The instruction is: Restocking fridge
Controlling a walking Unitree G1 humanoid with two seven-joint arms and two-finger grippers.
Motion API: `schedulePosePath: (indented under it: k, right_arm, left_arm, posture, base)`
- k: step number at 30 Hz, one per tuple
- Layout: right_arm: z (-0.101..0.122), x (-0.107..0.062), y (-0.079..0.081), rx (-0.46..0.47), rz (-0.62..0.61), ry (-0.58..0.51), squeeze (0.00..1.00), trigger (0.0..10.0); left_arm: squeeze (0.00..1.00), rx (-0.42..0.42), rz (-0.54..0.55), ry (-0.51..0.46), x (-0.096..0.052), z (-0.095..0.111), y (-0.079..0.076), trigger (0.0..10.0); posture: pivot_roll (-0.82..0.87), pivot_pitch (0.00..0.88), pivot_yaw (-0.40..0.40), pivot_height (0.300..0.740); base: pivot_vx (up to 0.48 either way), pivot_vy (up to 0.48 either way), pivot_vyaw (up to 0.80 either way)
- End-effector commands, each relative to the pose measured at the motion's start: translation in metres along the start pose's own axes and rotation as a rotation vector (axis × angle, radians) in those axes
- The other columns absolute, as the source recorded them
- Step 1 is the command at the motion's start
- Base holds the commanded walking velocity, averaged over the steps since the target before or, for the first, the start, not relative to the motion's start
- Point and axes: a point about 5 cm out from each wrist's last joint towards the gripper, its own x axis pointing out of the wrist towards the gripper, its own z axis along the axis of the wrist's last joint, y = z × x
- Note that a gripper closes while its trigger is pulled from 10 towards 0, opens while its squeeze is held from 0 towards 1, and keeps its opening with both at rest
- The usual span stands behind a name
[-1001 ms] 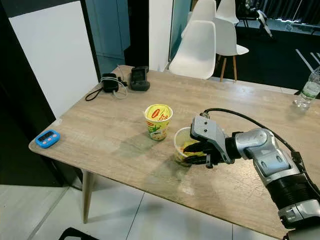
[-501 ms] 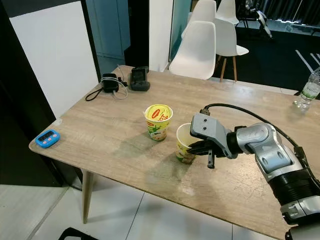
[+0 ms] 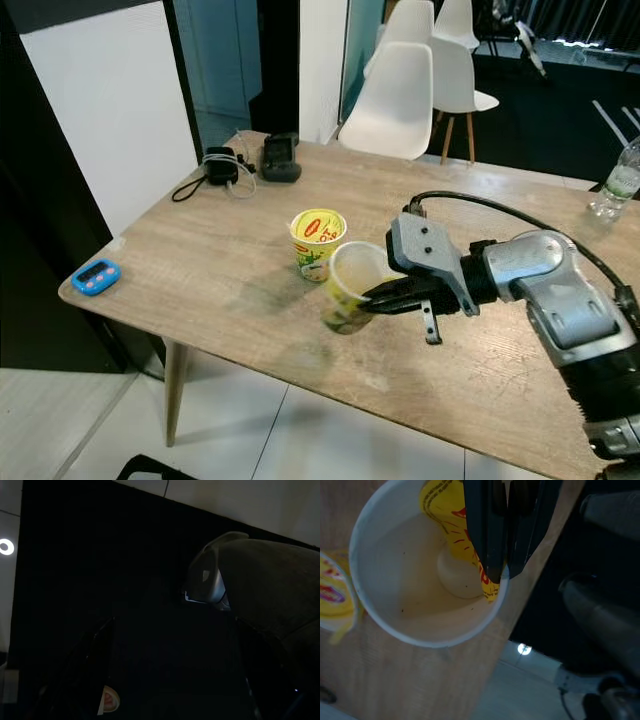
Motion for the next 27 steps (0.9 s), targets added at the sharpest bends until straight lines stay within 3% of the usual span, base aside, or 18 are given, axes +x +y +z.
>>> schedulePosePath:
  k: [1,6,7,9,10,19,27]
  right_arm:
    - [-0.009,-0.005,0.0,0.017,-0.011,0.083,0.0,0.0]
    - [-0.018,-0.009,-0.003,0.034,-0.048,0.145,0.0,0.0]
    - [-0.017,-0.011,-0.002,0.038,-0.056,0.141,0.0,1.2]
    - [-0.016,-0.01,0.0,0.04,-0.053,0.133,0.0,1.8]
    - [-0.015,-0.009,0.001,0.04,-0.051,0.13,0.0,9.8]
    - [-0.025,-0.009,0.0,0.067,-0.071,0.179,0.0,10.0]
    - [-0.047,-0.021,0.0,0.132,-0.141,0.315,0.0,10.0]
  left_arm:
    - [0.0,-0.013,0.0,0.003,0.001,-0.001,-0.004,10.0]
    - [0.0,-0.007,0.001,0.009,0.001,-0.002,-0.004,10.0]
    - [0.0,-0.008,0.001,0.01,0.001,-0.002,-0.004,10.0]
    - [0.0,-0.01,-0.001,0.012,0.001,-0.002,-0.004,10.0]
    - [0.0,-0.01,-0.001,0.012,0.001,-0.002,-0.004,10.0]
    - [0.0,-0.01,0.001,0.011,0.001,-0.002,-0.004,10.0]
    - [0.0,-0.006,0.0,0.011,0.001,-0.002,-0.004,10.0]
  posture:
    - [0.07,0.0,-0.024,0.74]
    - [0.07,0.0,-0.024,0.74]
    - [0.07,0.0,-0.024,0.74]
    - [0.07,0.0,-0.024,0.74]
    - [0.07,0.0,-0.028,0.74]
    - [0.07,0.0,-0.028,0.74]
    - [0.07,0.0,-0.026,0.74]
  base:
    - [0.0,0.0,0.0]
    - [0.0,0.0,0.0]
    - [0.0,0.0,0.0]
    - [-0.247,0.0,0.0]
    - [-0.251,0.0,0.0]
    - [-0.255,0.0,0.0]
    - [-0.262,0.0,0.0]
